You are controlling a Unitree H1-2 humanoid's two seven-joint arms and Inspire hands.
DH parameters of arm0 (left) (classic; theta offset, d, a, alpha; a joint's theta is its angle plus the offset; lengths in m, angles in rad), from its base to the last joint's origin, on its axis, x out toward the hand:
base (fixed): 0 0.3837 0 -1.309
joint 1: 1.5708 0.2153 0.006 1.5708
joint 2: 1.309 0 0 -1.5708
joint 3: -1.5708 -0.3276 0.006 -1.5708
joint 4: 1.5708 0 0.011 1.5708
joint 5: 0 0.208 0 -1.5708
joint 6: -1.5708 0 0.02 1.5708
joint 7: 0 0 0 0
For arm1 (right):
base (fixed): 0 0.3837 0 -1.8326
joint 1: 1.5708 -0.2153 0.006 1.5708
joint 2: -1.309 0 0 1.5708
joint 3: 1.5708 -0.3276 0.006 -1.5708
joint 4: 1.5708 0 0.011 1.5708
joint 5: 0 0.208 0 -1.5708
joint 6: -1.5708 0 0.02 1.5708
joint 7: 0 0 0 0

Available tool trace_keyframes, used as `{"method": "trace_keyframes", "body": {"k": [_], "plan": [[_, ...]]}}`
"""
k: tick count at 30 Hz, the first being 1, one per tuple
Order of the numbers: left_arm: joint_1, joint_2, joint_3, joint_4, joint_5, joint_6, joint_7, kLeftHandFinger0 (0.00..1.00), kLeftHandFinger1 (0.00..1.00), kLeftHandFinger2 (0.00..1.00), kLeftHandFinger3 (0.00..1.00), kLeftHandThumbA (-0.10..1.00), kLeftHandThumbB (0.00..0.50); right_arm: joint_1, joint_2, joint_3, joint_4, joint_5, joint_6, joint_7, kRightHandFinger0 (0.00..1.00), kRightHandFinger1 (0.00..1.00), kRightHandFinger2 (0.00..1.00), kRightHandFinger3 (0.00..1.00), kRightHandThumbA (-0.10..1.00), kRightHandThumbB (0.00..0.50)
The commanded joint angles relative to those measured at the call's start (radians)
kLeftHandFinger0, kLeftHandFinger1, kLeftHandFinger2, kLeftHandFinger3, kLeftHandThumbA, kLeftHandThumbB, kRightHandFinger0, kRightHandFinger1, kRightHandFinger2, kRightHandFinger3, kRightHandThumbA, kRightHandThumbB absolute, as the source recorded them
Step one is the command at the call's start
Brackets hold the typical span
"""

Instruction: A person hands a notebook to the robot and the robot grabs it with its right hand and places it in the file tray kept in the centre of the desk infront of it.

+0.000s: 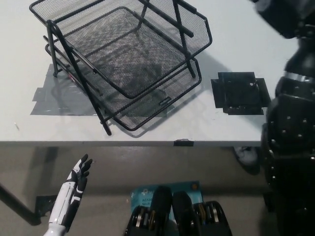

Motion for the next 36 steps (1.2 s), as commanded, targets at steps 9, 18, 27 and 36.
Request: {"method": "trace_keyframes", "body": {"k": [9,18,27,36], "plan": [[-0.01,0.015,-0.003,-0.023,0.003,-0.025,-0.003,1.0,1.0,1.0,1.0,1.0,0.415,-0.202,-0.117,0.166,0.184,-0.399,-0.24,-0.142,0.0,0.0,0.0,0.0,0.85,0.0],[-0.012,0.016,-0.004,-0.023,0.006,-0.02,-0.003,1.0,1.0,1.0,1.0,1.0,0.434,-0.21,-0.192,0.286,0.306,-0.584,-0.242,-0.206,0.0,0.0,0.05,0.03,1.0,0.0],[-0.014,0.016,-0.007,-0.013,-0.005,-0.038,-0.009,1.0,1.0,1.0,1.0,1.0,0.423,-0.23,-0.247,0.401,0.396,-0.7,-0.293,-0.275,0.0,0.0,0.15,0.28,0.95,0.0],[-0.015,0.016,-0.007,-0.015,-0.019,-0.036,-0.015,1.0,1.0,1.0,1.0,1.0,0.407,-0.241,-0.304,0.48,0.412,-0.782,-0.312,-0.267,0.0,0.0,0.0,0.05,0.92,0.031]]}}
